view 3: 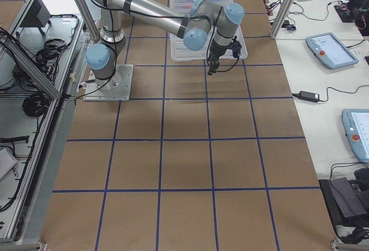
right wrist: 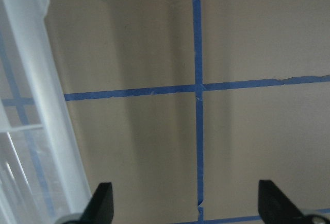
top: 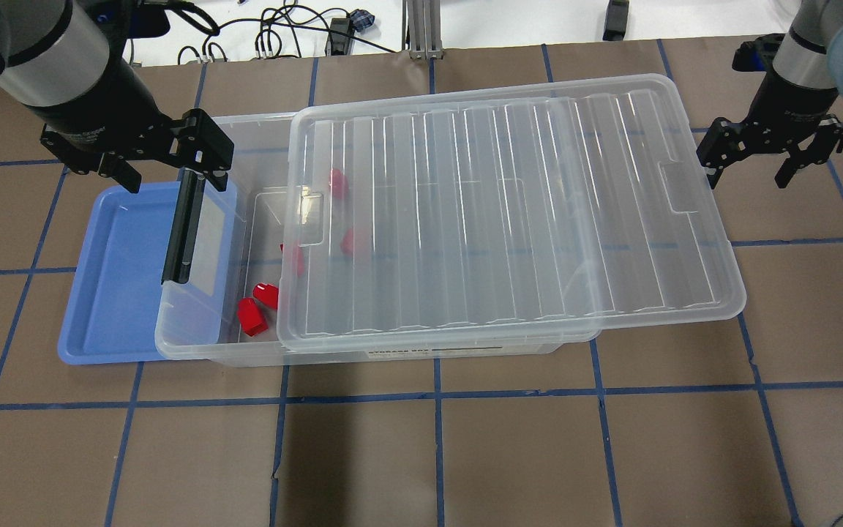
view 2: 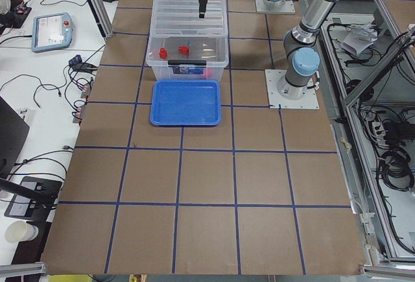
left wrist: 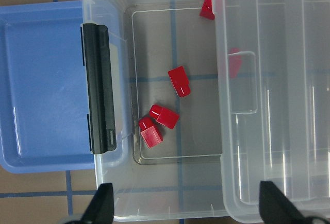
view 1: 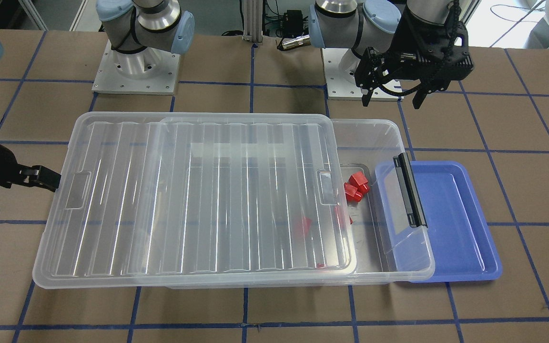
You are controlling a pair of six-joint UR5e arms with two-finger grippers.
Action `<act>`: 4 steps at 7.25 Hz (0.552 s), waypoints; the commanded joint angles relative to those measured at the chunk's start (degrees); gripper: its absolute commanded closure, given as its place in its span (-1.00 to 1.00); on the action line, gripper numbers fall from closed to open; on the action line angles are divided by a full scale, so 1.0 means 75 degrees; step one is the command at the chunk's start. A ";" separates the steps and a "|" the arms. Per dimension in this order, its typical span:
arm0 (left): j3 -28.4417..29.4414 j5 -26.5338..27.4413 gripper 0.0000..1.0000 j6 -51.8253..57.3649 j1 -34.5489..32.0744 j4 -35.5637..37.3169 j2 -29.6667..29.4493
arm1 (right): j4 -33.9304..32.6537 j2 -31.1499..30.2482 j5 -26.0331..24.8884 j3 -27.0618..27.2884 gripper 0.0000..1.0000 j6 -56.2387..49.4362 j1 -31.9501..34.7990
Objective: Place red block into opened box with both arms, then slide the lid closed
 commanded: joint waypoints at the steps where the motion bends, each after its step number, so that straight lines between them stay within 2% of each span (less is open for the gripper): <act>1: 0.0009 0.0000 -1.00 -0.0022 0.0000 -0.0066 -0.0082 | 0.0017 0.0014 0.0224 0.0002 -1.00 0.0678 0.0396; 4: 0.0020 0.0011 -1.00 -0.0022 0.0000 -0.0066 0.0023 | 0.0005 0.0038 0.0248 0.0002 -1.00 0.1267 0.0924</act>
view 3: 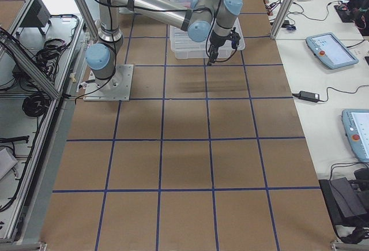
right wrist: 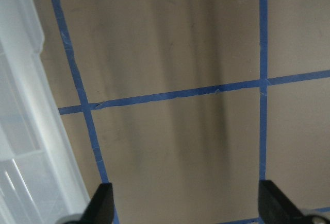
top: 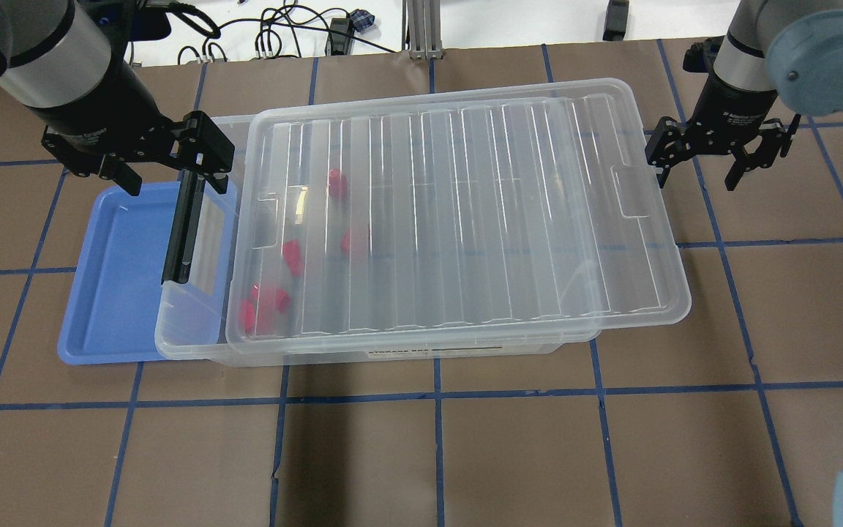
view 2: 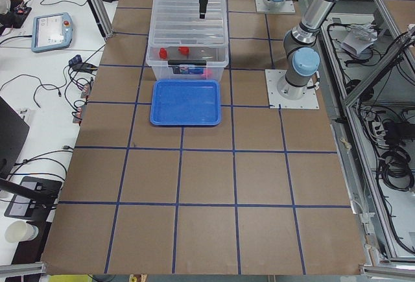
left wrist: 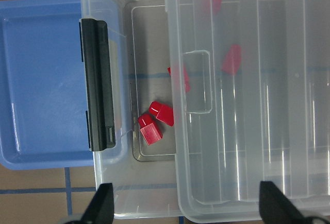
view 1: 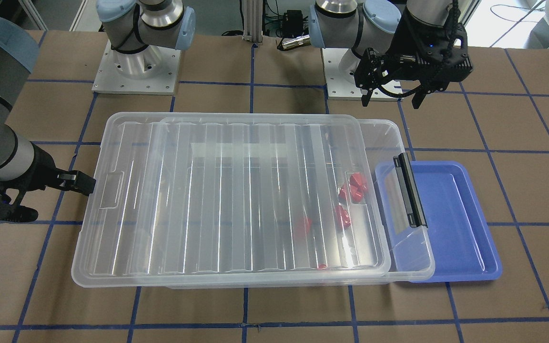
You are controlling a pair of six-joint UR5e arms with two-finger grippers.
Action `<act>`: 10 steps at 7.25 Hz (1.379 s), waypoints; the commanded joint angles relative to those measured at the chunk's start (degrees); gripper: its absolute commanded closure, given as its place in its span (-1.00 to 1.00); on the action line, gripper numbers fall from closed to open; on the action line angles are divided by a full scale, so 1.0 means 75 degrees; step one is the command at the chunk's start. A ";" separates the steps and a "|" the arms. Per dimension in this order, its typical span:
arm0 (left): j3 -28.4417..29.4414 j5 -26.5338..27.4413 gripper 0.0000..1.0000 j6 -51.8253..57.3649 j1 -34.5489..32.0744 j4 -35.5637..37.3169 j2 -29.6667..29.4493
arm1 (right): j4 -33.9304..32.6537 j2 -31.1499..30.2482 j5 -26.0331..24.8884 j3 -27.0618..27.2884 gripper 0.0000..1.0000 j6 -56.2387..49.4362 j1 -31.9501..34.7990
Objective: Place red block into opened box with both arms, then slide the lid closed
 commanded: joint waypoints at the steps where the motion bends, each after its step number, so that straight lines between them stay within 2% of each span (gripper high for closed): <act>1: -0.0004 0.0004 -1.00 0.0000 0.0000 -0.0001 0.0029 | -0.0055 0.0046 0.0016 0.0000 -1.00 0.0328 0.0377; 3: 0.0008 -0.0008 -1.00 0.0023 0.0000 0.0081 0.0040 | -0.0032 0.0046 0.0016 0.0000 -1.00 0.0540 0.0496; 5: 0.0008 0.0004 -1.00 0.0023 0.0000 0.0081 0.0064 | 0.0003 0.0046 0.0529 0.0000 -1.00 0.0831 0.0508; 10: 0.0008 0.0004 -1.00 0.0023 0.0000 0.0081 0.0076 | 0.0015 0.0035 0.0531 0.0000 -1.00 0.0834 0.0602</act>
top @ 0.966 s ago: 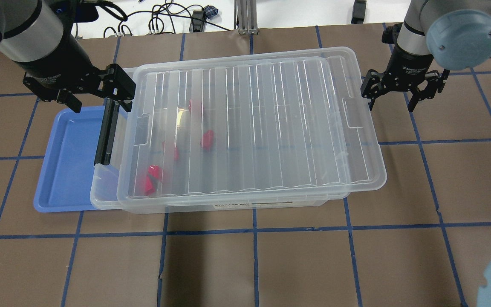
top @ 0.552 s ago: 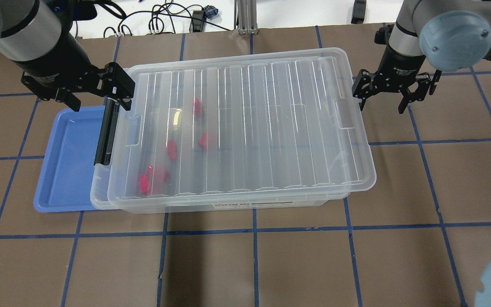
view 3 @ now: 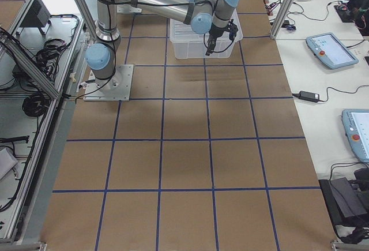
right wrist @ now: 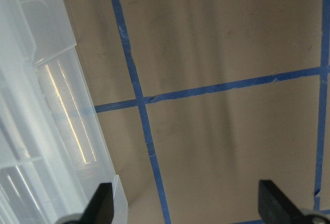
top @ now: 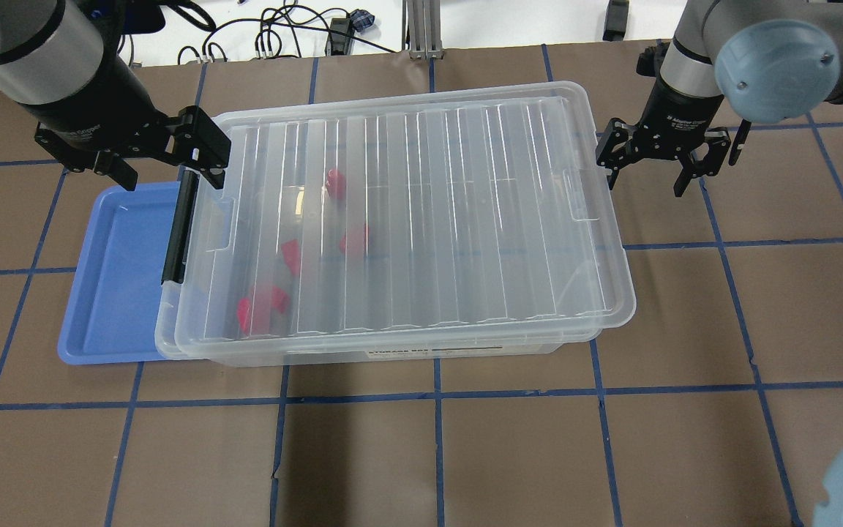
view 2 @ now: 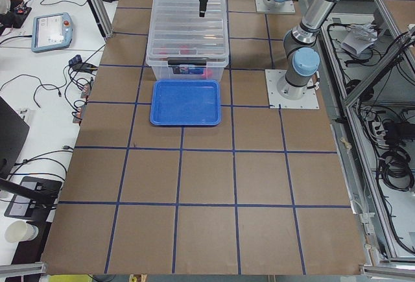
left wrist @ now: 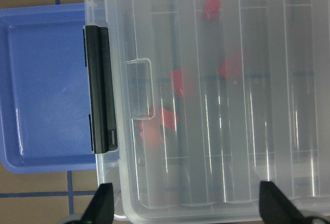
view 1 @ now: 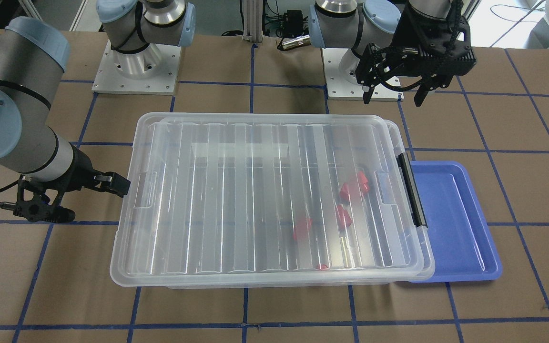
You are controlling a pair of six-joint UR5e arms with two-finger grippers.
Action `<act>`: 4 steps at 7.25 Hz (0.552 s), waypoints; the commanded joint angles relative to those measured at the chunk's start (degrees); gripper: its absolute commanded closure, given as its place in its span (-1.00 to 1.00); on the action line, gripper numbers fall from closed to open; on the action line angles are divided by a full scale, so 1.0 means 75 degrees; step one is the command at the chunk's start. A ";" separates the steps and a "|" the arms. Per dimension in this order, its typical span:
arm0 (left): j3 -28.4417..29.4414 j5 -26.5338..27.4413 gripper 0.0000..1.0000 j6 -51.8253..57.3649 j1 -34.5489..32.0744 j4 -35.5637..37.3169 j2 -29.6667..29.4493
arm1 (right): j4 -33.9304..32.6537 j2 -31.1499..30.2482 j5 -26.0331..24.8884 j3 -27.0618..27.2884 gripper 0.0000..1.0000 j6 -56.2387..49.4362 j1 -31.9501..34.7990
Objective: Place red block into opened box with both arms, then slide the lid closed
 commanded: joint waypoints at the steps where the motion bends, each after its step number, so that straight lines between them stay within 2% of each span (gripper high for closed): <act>1: -0.0007 0.0000 -1.00 0.0000 0.0000 0.0000 0.0004 | -0.0019 -0.0102 -0.0043 -0.0128 -1.00 -0.0090 0.0012; 4: -0.0007 0.0000 -1.00 0.0000 0.0000 0.0000 -0.0019 | 0.0015 -0.1307 -0.0113 -0.0129 -1.00 0.0014 -0.0012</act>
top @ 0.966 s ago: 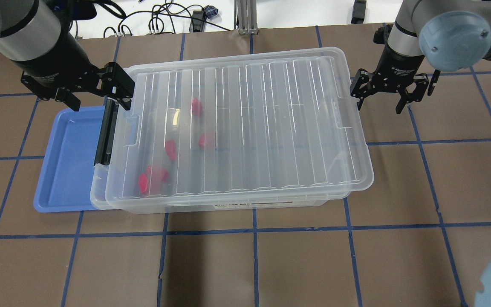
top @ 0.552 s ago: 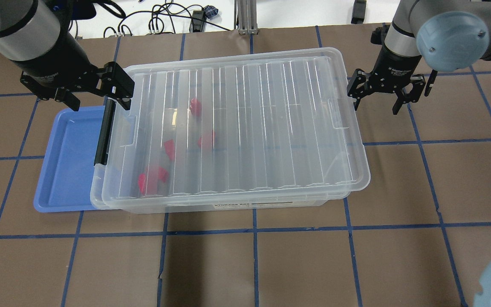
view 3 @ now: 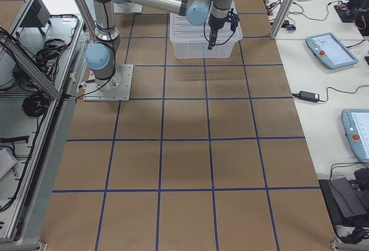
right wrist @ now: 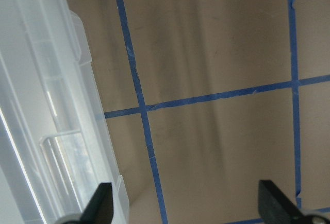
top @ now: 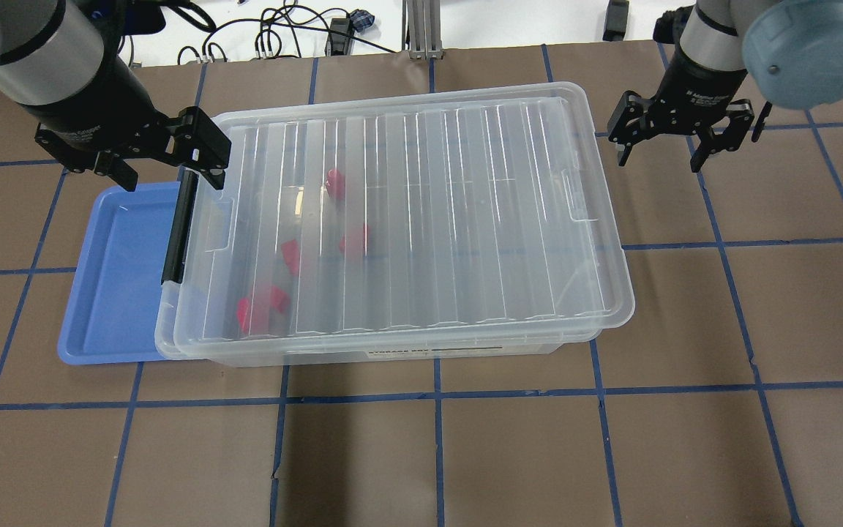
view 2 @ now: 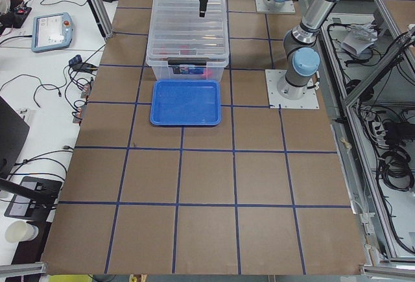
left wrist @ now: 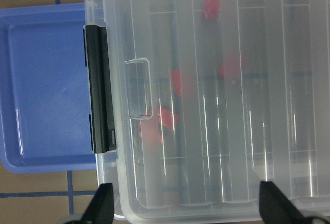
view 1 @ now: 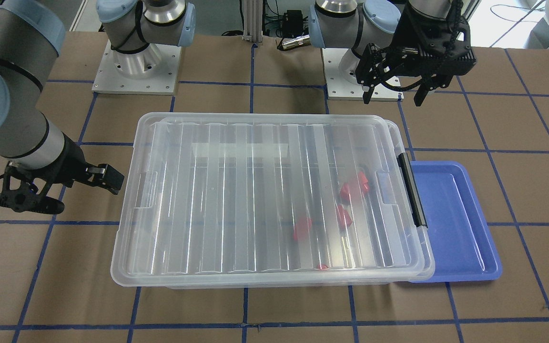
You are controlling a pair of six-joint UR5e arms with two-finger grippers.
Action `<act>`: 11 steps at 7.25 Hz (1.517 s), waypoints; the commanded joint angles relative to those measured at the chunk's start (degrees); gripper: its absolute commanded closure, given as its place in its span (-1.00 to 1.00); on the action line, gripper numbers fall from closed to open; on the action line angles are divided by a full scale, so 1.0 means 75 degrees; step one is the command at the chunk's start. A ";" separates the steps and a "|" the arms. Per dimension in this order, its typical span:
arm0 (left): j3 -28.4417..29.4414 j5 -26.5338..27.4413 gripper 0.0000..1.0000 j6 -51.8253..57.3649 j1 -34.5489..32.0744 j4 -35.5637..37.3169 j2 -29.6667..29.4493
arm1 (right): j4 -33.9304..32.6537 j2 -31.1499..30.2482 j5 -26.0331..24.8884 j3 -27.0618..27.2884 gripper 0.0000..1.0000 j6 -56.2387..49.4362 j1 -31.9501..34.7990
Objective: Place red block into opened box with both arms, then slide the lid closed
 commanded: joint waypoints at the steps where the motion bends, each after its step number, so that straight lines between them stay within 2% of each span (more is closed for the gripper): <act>1: 0.0000 0.0000 -1.00 0.0000 0.0000 0.0000 -0.0026 | 0.0271 -0.0889 0.0071 0.0090 -1.00 0.0053 0.0037; 2: -0.0012 0.0000 -1.00 0.0000 0.0000 0.0000 -0.0015 | 0.1051 -0.1276 0.0049 0.0323 -1.00 0.0042 0.0072; 3: -0.0012 0.0000 -1.00 0.0000 0.0000 0.0000 -0.0015 | 0.1233 -0.1489 0.0095 0.0418 -1.00 0.0042 0.0073; 6: 0.0011 0.0012 -1.00 -0.0046 0.0000 0.0000 -0.0084 | 0.1164 -0.1468 -0.0044 0.0384 -1.00 -0.0005 0.0669; 11: 0.0784 0.0164 -1.00 -0.0082 -0.0023 -0.0270 -0.0588 | 0.1200 -0.1503 -0.0080 0.0384 -1.00 0.0018 0.0647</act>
